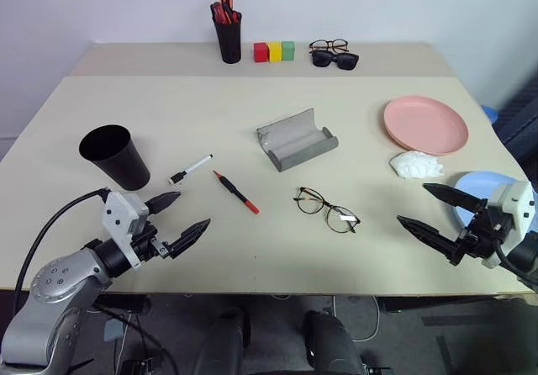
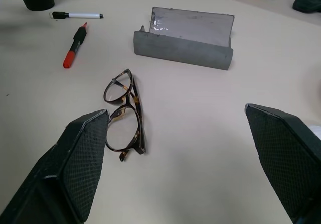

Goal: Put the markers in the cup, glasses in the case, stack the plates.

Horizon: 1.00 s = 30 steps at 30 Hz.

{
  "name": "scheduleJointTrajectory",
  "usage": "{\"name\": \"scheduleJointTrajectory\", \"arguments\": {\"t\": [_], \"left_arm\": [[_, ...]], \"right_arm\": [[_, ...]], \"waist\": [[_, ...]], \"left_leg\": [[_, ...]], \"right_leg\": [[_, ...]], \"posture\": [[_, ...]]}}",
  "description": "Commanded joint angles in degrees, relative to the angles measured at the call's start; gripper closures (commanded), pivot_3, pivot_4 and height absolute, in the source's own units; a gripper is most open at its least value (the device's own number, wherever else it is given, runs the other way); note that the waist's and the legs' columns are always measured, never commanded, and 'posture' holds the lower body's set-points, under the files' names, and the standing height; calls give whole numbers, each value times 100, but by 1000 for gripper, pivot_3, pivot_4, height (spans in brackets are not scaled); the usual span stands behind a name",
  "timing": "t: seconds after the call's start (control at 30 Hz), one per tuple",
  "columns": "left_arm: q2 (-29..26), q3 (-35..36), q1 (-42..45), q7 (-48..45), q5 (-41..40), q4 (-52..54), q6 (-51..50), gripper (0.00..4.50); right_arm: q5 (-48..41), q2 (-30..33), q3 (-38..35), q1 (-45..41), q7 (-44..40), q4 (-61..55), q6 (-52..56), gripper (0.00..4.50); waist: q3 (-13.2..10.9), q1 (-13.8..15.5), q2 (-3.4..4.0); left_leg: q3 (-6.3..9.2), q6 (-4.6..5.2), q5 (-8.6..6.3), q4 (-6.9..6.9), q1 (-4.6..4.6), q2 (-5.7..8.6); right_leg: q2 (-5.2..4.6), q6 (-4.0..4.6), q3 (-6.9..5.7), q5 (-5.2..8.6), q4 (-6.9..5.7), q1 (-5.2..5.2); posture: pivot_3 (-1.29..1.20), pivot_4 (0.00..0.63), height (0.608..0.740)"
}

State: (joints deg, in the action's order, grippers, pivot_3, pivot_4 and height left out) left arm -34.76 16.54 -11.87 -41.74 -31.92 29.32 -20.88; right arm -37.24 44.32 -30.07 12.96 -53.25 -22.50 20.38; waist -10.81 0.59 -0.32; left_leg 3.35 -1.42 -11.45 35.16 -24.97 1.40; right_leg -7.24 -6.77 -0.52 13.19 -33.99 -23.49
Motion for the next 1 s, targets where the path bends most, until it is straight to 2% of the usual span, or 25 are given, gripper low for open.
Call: {"name": "scheduleJointTrajectory", "arguments": {"t": [0.03, 0.43, 0.57, 0.73, 0.87, 0.93, 1.0], "left_arm": [[20, 33, -58, 66, 25, 178, 78, 0], [83, -72, -22, 312, 87, 254, 50, 0], [173, -127, -16, 478, 87, 321, 0, 0], [475, -264, 175, 1138, 17, 515, -342, 0], [1083, -448, 814, 2371, -118, 721, -1222, 0], [1387, -536, 1298, 3109, -176, 787, -1930, 0], [1445, -692, 1896, 3487, -428, 854, -2876, 0]], "right_arm": [[-66, 70, -125, -47, 97, -211, 81, 78], [-52, 177, 9, -421, 325, -319, 427, 78], [-28, 201, 129, -587, 348, -332, 507, 78], [25, 227, 317, -799, 329, -260, 506, 78], [98, 234, 490, -964, 237, -150, 441, 78], [124, 228, 565, -1054, 200, -101, 422, 78], [151, 236, 630, -1173, 141, -6, 393, 78]], "waist": [[-2, 21, -2], [-1, 10, -6], [-1, 15, -6], [-2, 23, -7], [-2, 23, -12], [-4, 27, -14], [-6, 22, -20]], "left_leg": [[2, 0, 0, 1, 4, -4], [-12, -22, -11, 13, 34, -36], [-12, -14, -6, 11, 34, -33], [-11, -3, 0, 5, 34, -31], [-6, -3, 1, 19, 46, -30], [0, -3, 1, 31, 50, -30], [12, -3, 1, 58, 50, -31]], "right_leg": [[6, -2, 0, 1, -9, -1], [22, -5, 9, 5, -2, 24], [22, 18, 8, -9, -9, 23], [26, 16, 8, -8, -13, 18], [30, 14, 8, -9, -19, 39], [35, 11, 8, -8, -22, 51], [43, -23, 8, -4, -32, 64]], "posture": [[0, 150, 740], [0, 150, 740], [0, 150, 740], [0, 150, 740], [0, 150, 740], [0, 150, 740], [0, 150, 740]]}}
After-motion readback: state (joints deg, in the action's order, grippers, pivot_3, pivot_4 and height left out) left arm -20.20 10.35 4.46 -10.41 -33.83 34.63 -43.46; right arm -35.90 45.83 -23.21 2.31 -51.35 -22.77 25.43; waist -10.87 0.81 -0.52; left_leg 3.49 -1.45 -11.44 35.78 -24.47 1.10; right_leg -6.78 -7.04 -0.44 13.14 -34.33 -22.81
